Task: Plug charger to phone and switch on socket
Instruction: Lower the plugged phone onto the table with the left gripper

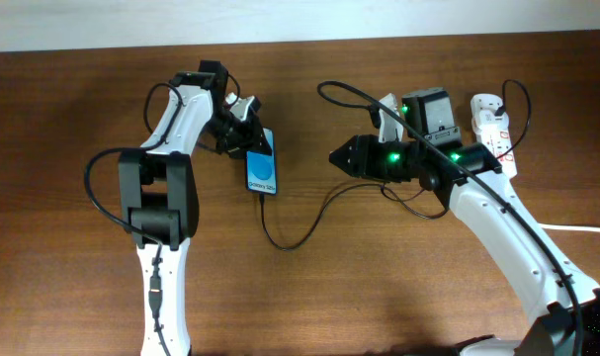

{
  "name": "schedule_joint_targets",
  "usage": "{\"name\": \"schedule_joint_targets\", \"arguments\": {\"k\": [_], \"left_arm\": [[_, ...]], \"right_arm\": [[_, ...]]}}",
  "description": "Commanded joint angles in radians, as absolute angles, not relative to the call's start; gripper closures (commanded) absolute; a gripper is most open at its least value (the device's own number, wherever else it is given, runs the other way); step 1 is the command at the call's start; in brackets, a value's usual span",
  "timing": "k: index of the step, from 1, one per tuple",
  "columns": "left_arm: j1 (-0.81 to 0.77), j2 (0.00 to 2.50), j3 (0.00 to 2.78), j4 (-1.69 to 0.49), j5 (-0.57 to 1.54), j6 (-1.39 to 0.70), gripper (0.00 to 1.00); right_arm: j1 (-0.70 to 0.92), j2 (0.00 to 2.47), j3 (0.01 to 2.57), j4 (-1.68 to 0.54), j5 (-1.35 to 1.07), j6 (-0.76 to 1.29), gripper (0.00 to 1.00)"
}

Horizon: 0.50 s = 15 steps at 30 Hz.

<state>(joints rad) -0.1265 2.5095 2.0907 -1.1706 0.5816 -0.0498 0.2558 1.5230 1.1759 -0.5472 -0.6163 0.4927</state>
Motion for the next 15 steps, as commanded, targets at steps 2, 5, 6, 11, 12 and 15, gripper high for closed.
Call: {"name": "schedule_joint_targets", "arguments": {"k": [2,5,6,11,12,15], "left_arm": [[-0.122,2.511,2.106,-1.193,0.374,-0.064,0.65],[-0.122,2.511,2.127,-1.210,0.304,-0.088,0.63],[-0.122,2.511,2.129,-1.215,0.282,-0.095,0.63],[-0.125,2.511,2.130,-1.235,0.184,-0.097,0.60],[-0.126,2.511,2.130,-1.235,0.181,-0.097,0.59],[-0.126,2.511,2.130,-1.235,0.178,-0.098,0.56]], "right_arm": [[0.255,1.510,1.184,-0.561,-0.589,0.478,0.54],[0.255,1.510,1.184,-0.562,-0.590,0.478,0.54],[0.255,1.510,1.184,-0.562,-0.589,0.478,0.54],[0.255,1.510,1.184,-0.564,-0.589,0.478,0.54],[0.255,1.510,1.184,-0.565,-0.589,0.478,0.54],[0.255,1.510,1.184,-0.565,-0.589,0.478,0.54]]}}
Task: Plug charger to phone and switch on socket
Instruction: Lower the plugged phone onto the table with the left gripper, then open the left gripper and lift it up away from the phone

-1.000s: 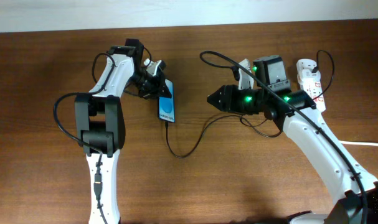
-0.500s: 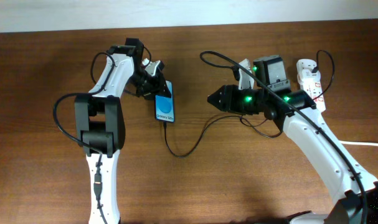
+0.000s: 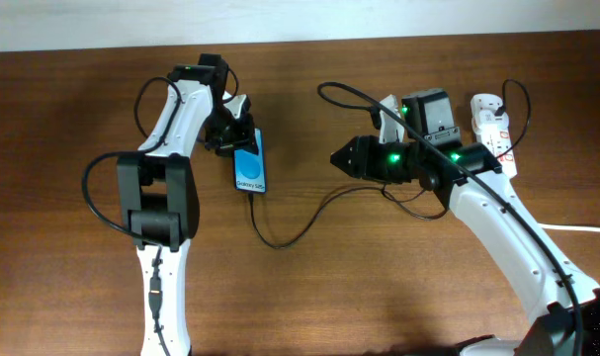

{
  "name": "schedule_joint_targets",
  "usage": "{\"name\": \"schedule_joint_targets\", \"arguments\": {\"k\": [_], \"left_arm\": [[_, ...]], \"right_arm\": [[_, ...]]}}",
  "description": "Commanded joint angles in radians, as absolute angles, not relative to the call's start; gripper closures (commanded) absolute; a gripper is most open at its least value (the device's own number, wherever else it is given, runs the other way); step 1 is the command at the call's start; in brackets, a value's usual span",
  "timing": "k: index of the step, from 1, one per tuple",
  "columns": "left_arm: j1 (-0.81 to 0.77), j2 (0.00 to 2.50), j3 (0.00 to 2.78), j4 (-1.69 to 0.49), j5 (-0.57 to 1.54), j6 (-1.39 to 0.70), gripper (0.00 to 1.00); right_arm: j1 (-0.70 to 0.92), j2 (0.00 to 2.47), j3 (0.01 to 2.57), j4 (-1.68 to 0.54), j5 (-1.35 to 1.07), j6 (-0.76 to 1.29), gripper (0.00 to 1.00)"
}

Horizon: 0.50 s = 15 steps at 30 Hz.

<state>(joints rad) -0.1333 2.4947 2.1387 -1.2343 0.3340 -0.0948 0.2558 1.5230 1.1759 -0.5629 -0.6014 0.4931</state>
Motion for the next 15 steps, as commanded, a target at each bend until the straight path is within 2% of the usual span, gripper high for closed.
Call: {"name": "schedule_joint_targets", "arguments": {"k": [1,12,15], "left_arm": [[-0.126,2.511,2.130,-1.236,0.178,-0.098,0.55],[-0.126,2.511,2.231,-1.316,0.175,-0.101,0.41],[-0.127,2.511,2.231,-1.319,0.167,-0.101,0.41]], "right_arm": [[0.255,1.510,1.184,-0.565,-0.589,0.478,0.54],[0.255,1.510,1.184,-0.565,-0.589,0.475,0.54],[0.255,1.510,1.184,-0.565,-0.589,0.474,0.53]]}}
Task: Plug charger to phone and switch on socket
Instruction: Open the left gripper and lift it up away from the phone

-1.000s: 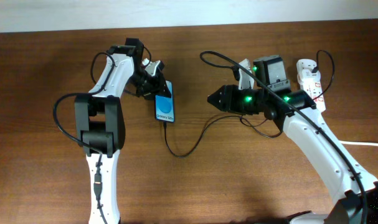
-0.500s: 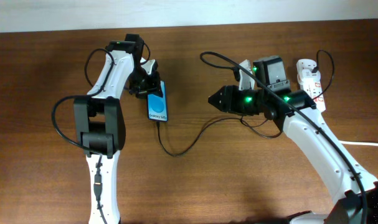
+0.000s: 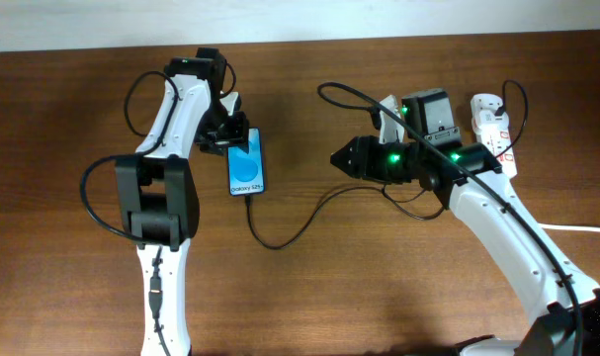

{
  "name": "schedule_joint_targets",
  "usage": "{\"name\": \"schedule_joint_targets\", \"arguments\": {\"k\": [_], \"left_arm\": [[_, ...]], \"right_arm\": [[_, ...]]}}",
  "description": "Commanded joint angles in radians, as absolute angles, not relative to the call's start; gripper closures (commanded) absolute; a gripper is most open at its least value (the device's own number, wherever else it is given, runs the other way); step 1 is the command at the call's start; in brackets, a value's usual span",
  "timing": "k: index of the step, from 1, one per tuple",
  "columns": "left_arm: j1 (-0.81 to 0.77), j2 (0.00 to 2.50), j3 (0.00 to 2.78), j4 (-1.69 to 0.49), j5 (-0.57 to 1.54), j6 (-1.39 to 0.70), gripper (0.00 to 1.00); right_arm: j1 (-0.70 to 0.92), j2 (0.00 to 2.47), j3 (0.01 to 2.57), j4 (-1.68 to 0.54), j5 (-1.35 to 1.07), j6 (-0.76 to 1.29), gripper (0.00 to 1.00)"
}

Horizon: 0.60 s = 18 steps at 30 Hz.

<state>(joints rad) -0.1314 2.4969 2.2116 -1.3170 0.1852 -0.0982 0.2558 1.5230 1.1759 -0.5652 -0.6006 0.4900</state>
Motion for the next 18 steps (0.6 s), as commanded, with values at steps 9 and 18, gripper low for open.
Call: {"name": "schedule_joint_targets", "arguments": {"k": [9,18], "left_arm": [[-0.114,2.505,2.548,-1.480,0.104,-0.101,0.44],[-0.109,2.456,3.007,-1.688,0.104,-0.101,0.43]], "right_arm": [[0.255,1.472,1.201,-0.566,-0.569,0.422,0.53],[0.195,1.379,1.374,-0.776,-0.458,0.346,0.44]]}}
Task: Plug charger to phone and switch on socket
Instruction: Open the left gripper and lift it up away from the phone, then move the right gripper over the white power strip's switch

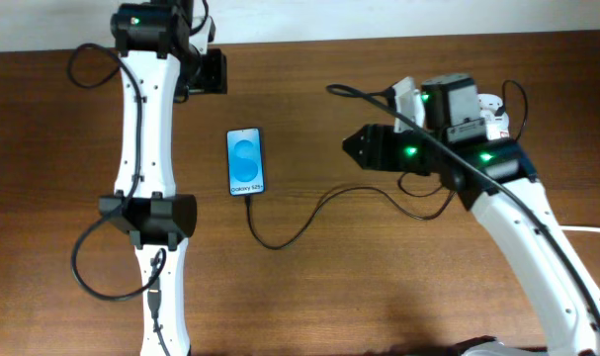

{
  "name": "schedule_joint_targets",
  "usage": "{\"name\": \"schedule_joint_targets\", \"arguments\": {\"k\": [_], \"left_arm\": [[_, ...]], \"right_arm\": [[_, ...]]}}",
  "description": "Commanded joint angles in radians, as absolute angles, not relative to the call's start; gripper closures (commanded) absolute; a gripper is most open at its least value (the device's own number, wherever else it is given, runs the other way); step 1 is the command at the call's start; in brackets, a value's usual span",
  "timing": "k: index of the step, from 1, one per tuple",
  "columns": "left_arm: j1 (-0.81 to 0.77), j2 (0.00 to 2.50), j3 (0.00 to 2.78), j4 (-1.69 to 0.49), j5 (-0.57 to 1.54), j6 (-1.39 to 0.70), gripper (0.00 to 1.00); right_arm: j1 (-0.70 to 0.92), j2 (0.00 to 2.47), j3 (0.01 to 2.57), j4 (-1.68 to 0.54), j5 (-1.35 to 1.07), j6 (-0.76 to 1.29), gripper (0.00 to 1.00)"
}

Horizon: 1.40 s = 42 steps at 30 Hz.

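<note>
The phone point(245, 161) lies flat on the wooden table with its blue screen lit. The black charger cable point(280, 240) is plugged into the phone's lower end and loops right, passing under my right arm. My left gripper point(211, 72) is lifted near the table's far edge, well above-left of the phone, with nothing in it. My right gripper point(351, 146) points left with its fingers together in a tip, right of the phone and empty. The white power strip point(491, 103) shows only partly behind the right arm; its switch is hidden.
The table's far edge meets a white wall just behind the left gripper. A white mains lead point(586, 229) leaves at the right edge. The slack cable loop lies on the wood between the two arms.
My left gripper has come off the phone's top end and now sits lifted near the far edge. The phone lies free and straight. The right arm has shifted slightly right and farther back.
With the cable in its lower end, the phone was tilted and held at its top by my left gripper. Over the following moments it moved left and straightened. Now it lies released, and the left arm is raised away.
</note>
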<state>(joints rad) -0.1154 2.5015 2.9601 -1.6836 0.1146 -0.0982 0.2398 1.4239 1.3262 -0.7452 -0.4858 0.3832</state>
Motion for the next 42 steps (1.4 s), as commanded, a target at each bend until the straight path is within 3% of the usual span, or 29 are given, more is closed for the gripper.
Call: {"name": "schedule_joint_targets", "arguments": {"k": [1,10,14,18,20,25,31,32,33,37,42], "left_arm": [[-0.109,2.432,3.007,-1.688,0.104,-0.100,0.43],[-0.109,2.226,2.957,-1.688,0.107,-0.100,0.44],[-0.109,2.115,2.756,-1.688,0.103,-0.093,0.48],[-0.109,2.094,2.545,-1.671,0.059,-0.094,0.52],[-0.109,2.094,2.485,-1.607,0.063,-0.094,0.52],[-0.137,2.079,2.484,-1.495,0.063,-0.093,0.52],[-0.170,2.079,2.484,-1.457,0.063,-0.093,0.44],[-0.170,2.079,2.484,-1.454,0.063,-0.093,0.18],[-0.170,2.079,2.484,-1.454,0.063,-0.093,0.00],[-0.170,2.079,2.484,-1.468,0.063,-0.093,0.00],[-0.170,2.079,2.484,-1.500,0.063,-0.093,0.00]], "right_arm": [[0.166,1.361,1.380,-0.798,-0.459,0.344,0.44],[-0.262,1.188,1.380,-0.982,-0.459,0.260,0.37],[-0.484,1.192,1.380,-1.016,-0.458,0.216,0.34],[-0.733,1.224,1.380,-1.009,-0.459,0.213,0.19],[-0.811,1.311,1.380,-0.973,-0.481,0.213,0.19],[-0.833,1.545,1.380,-0.871,-0.512,0.190,0.19],[-0.793,1.729,1.380,-0.643,-0.511,0.173,0.19],[-0.766,1.760,1.380,-0.601,-0.502,0.164,0.19],[-0.741,1.783,1.380,-0.564,-0.475,0.164,0.19],[-0.640,1.866,1.419,-0.496,-0.328,0.161,0.20],[-0.615,1.990,1.539,-0.543,-0.320,0.137,0.20]]}}
